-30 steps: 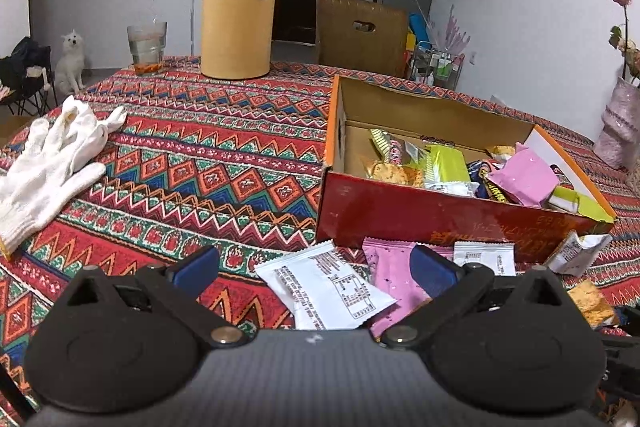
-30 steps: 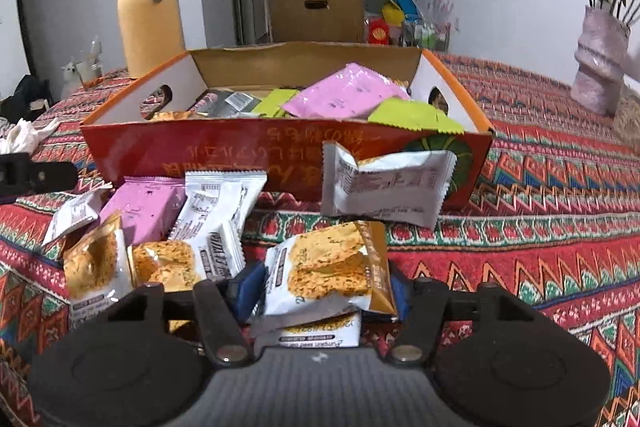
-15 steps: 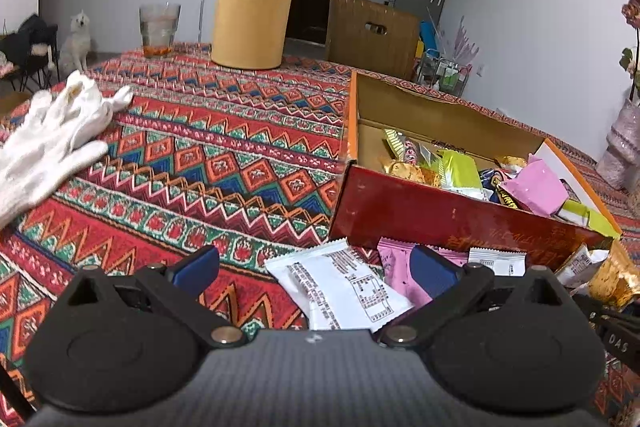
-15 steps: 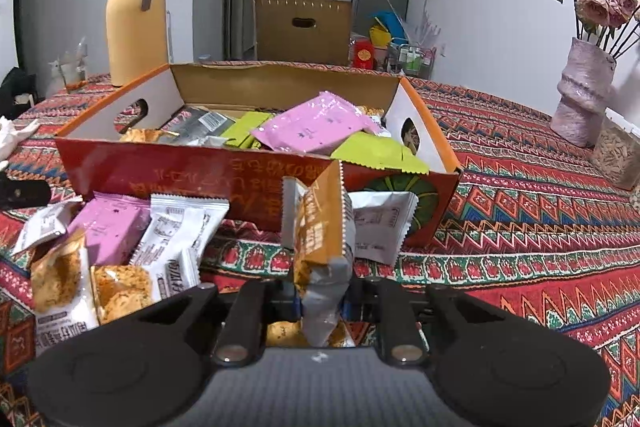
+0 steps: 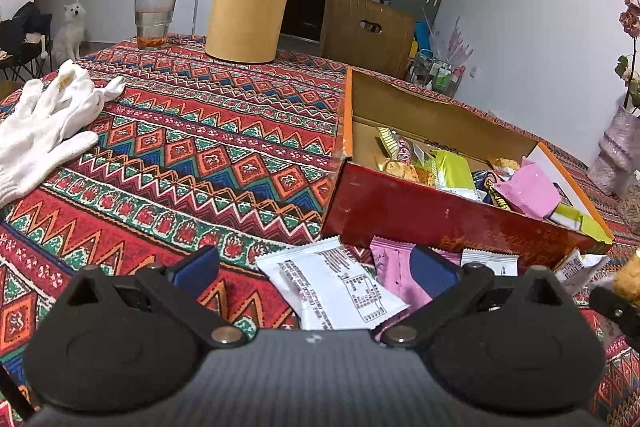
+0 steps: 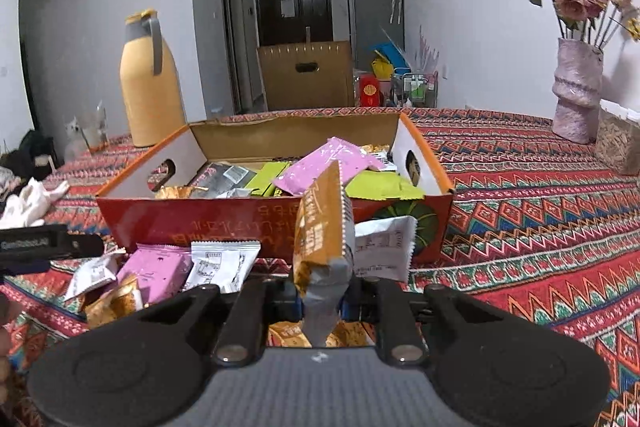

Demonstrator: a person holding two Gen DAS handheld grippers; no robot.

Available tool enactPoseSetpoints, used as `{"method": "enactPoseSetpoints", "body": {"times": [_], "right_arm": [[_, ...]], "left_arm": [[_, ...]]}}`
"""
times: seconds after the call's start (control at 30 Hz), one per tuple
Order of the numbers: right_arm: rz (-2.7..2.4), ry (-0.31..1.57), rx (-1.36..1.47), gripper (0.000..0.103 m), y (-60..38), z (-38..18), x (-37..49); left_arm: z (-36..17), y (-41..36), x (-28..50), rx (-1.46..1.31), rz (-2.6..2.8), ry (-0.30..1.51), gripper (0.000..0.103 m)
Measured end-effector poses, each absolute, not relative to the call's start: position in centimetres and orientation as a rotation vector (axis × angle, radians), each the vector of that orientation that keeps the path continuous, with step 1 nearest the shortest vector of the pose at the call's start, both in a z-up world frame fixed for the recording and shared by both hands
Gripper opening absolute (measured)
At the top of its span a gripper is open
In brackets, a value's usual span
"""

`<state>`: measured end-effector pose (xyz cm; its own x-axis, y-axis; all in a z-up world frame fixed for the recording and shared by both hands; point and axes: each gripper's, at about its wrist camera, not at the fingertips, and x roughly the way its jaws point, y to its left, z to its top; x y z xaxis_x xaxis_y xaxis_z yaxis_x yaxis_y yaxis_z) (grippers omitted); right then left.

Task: Organize snacks
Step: 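Lift the brown packet with the right gripper while the left grasps a white packet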

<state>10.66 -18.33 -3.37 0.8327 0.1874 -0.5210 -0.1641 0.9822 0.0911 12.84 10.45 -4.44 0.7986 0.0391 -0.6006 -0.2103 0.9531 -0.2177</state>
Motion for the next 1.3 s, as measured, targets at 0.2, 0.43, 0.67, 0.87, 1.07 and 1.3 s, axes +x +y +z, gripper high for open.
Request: {"method": "enactPoseSetpoints", "body": {"times": [0.2,0.43,0.67,0.87,1.07,1.3], "right_arm": [[0.188,0.541,0.076,0.016,-19.7,-2.9,9.2],[0.215,0.490,0.103,0.016,-20.3,-2.3,7.8],[0.226,0.489,0.127,0.016,-21.2,-2.9,7.6],[0.238,0.498,0.161,0.016,-22.1,-3.5,7.5],[0.251,0.503,0.179,0.016,-22.9,-3.9,7.2],[0.258,0.501,0.191,0.016,-23.3,-4.0,7.3]], "left_arm": [[-4.5,10.4,13.0,-0.276,0.146,0.640,0.103],[-3.7,9.7,13.3,-0.209,0.146,0.686,0.103],[-4.6,9.7,15.2,-0.149,0.182,0.809,0.103],[-5.4,9.9,16.9,-0.175,0.243,0.864,0.100],[-5.6,8.9,16.4,-0.109,0.256,0.844,0.068],[-4.4,8.8,14.8,-0.096,0.228,0.791,0.042]]}}
